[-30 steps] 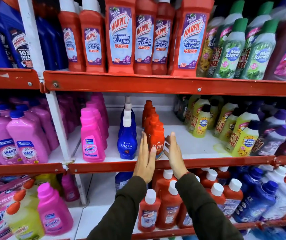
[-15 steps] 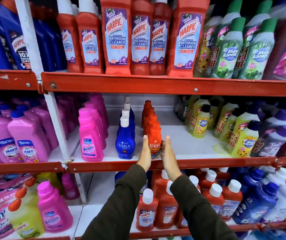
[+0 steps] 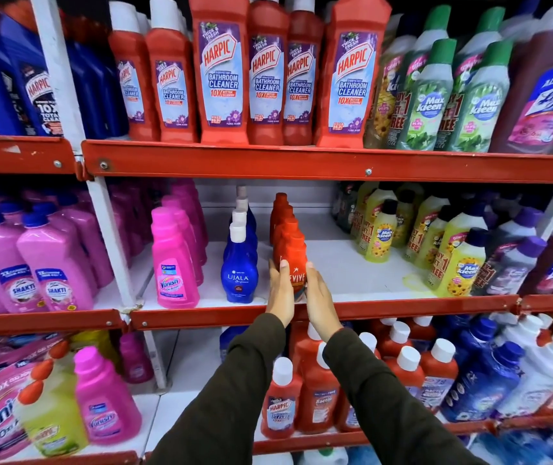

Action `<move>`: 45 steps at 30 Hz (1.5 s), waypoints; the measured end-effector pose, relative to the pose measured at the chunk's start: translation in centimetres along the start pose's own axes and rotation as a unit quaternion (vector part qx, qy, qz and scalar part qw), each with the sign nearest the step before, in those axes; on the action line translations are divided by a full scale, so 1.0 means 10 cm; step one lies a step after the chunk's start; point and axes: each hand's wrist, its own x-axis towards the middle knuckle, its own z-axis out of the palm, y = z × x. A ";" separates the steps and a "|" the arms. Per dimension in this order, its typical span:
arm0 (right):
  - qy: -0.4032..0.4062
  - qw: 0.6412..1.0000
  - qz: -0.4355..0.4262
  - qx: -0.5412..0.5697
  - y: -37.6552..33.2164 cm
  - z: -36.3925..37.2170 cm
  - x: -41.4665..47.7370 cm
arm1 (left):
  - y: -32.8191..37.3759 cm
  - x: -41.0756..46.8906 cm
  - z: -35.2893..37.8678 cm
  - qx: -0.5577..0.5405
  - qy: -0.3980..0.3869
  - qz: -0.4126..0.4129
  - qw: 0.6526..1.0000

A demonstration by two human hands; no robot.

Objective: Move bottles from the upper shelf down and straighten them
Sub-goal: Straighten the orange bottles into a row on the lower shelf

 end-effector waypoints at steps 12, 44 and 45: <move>0.062 0.990 -0.115 0.059 -0.04 0.52 -0.37 | -0.11 -0.43 -0.53 0.049 0.211 0.255 0.942; 0.070 0.990 -0.103 0.068 0.08 1.15 -0.42 | -0.04 -0.41 -1.25 0.028 0.197 0.234 0.952; 0.070 0.989 -0.109 0.068 0.11 1.20 -0.45 | -0.05 -0.46 -1.31 0.043 0.223 0.261 0.938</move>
